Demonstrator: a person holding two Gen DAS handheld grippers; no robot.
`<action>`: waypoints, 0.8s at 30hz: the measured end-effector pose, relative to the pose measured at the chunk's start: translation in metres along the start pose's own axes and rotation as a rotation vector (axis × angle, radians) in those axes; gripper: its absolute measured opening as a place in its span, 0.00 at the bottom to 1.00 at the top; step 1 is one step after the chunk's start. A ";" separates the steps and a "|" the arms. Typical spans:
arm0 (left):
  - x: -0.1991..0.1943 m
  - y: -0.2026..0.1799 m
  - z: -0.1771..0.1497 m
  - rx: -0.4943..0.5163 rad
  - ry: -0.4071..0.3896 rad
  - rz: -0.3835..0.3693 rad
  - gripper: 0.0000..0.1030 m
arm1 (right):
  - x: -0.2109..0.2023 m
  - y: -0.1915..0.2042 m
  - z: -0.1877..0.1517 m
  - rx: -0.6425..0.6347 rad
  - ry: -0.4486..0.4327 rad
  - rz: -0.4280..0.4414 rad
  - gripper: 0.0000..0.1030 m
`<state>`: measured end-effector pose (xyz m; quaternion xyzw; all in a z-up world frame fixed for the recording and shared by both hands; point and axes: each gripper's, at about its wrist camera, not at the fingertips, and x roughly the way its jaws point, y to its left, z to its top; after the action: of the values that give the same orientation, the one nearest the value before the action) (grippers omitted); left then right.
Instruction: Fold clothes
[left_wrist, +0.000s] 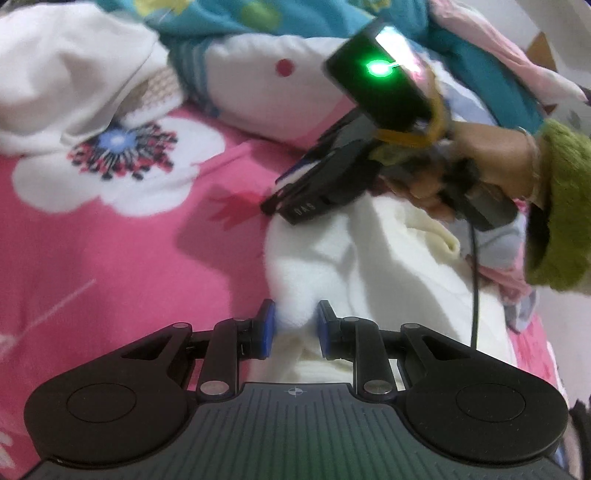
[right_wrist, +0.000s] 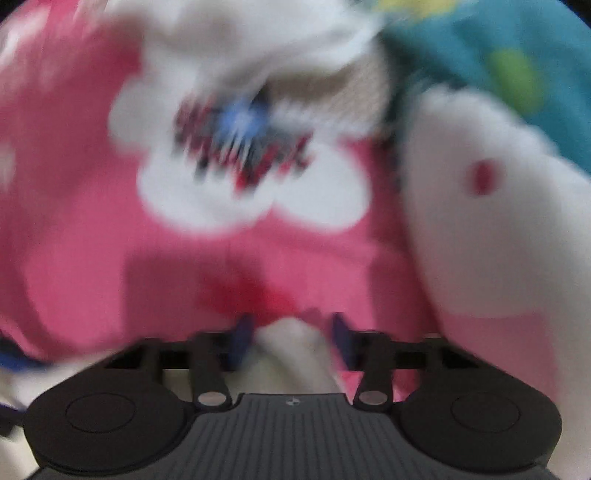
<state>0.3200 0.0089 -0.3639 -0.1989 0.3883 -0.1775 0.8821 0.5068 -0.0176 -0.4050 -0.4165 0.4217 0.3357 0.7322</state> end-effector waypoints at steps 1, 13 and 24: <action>-0.001 0.000 -0.001 0.001 -0.003 -0.004 0.22 | 0.003 -0.002 0.000 -0.004 0.025 -0.005 0.19; 0.007 0.027 -0.002 -0.146 0.035 -0.040 0.22 | 0.006 -0.096 -0.046 0.978 -0.317 0.229 0.01; 0.014 0.054 -0.004 -0.307 0.084 -0.055 0.26 | -0.095 -0.074 -0.107 0.889 -0.426 0.258 0.03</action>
<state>0.3340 0.0482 -0.4013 -0.3346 0.4418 -0.1483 0.8191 0.4933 -0.1579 -0.3277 0.0687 0.4131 0.2889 0.8609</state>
